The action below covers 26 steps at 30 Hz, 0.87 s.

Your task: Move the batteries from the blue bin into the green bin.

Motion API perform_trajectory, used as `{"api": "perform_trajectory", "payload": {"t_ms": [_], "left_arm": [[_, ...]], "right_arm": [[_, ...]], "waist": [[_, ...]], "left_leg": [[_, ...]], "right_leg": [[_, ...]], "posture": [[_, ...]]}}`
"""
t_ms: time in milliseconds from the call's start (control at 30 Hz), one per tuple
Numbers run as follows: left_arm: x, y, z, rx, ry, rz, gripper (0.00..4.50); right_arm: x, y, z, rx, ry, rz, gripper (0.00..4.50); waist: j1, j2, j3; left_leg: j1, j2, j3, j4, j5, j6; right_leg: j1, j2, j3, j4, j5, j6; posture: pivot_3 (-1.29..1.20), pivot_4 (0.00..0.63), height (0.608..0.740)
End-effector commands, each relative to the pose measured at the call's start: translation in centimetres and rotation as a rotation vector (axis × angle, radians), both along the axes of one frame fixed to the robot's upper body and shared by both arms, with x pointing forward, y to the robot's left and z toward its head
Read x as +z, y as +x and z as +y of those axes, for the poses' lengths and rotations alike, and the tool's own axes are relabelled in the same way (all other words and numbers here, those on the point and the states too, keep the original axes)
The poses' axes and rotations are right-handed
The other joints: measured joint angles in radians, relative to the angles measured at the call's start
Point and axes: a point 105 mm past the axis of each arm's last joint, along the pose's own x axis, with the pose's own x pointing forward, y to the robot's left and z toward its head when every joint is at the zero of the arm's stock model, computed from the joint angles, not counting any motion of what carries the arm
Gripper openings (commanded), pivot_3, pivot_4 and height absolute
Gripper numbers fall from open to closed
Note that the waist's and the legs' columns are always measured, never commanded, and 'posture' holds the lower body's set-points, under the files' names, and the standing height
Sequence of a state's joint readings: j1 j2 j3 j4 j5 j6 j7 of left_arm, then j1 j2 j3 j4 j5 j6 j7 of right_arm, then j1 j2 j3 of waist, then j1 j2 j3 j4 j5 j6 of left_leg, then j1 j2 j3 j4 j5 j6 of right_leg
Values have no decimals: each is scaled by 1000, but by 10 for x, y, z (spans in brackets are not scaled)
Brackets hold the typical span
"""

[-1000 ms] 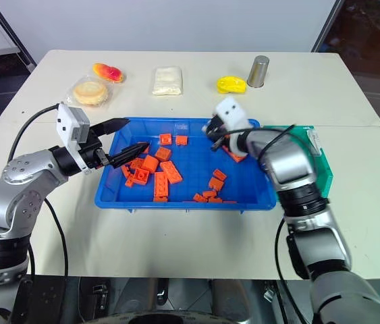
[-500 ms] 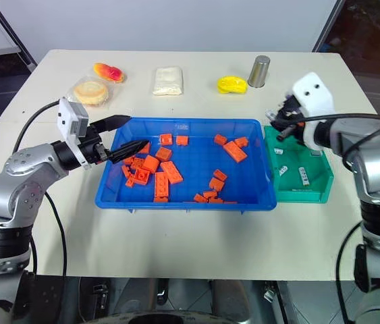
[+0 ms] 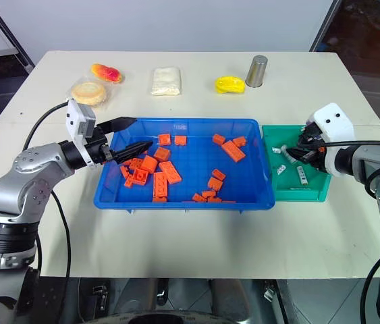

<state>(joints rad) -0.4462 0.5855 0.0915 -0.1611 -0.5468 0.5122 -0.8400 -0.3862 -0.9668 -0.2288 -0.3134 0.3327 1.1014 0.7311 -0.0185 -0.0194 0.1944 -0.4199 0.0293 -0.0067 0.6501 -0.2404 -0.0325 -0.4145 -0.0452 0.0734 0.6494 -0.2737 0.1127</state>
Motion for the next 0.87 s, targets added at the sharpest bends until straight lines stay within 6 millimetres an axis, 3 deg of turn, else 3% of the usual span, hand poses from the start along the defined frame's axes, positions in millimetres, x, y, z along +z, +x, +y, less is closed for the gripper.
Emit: {"api": "perform_trajectory", "payload": {"t_ms": [33,100,367,533,667,867], "left_arm": [[14,0,-2,0,1,-60,4500],[14,0,-1,6,-1,-62,4500],[18,0,7,63,-23,-86,4500],[33,5,30,189,-82,-149,4500],[45,10,61,364,-112,-215,4500],[46,5,106,604,-82,-264,4500]], "right_arm": [[5,2,0,6,6,-36,3607],[5,3,1,12,6,-40,4458],[26,20,5,27,23,-119,4458],[53,32,-2,19,137,-208,4458],[72,39,-36,-88,192,-296,4458],[79,43,-91,-251,197,-435,4458]], "waist": [[1,0,0],[1,0,0],[0,0,0],[0,0,0],[4,0,0],[2,0,0]], "left_leg": [[0,0,0,0,0,0],[0,0,0,0,0,0],[0,0,0,0,0,0],[0,0,0,0,0,0],[0,0,0,0,0,0],[0,0,1,0,0,0]], "right_leg": [[0,0,0,0,0,0],[0,0,0,0,0,0],[0,0,0,0,0,0],[0,0,0,0,0,0],[0,-1,0,0,0,0],[0,-1,0,0,0,0]], "posture": [[0,150,740],[0,150,740],[0,150,740],[0,150,740],[0,150,740],[0,150,740]]}}
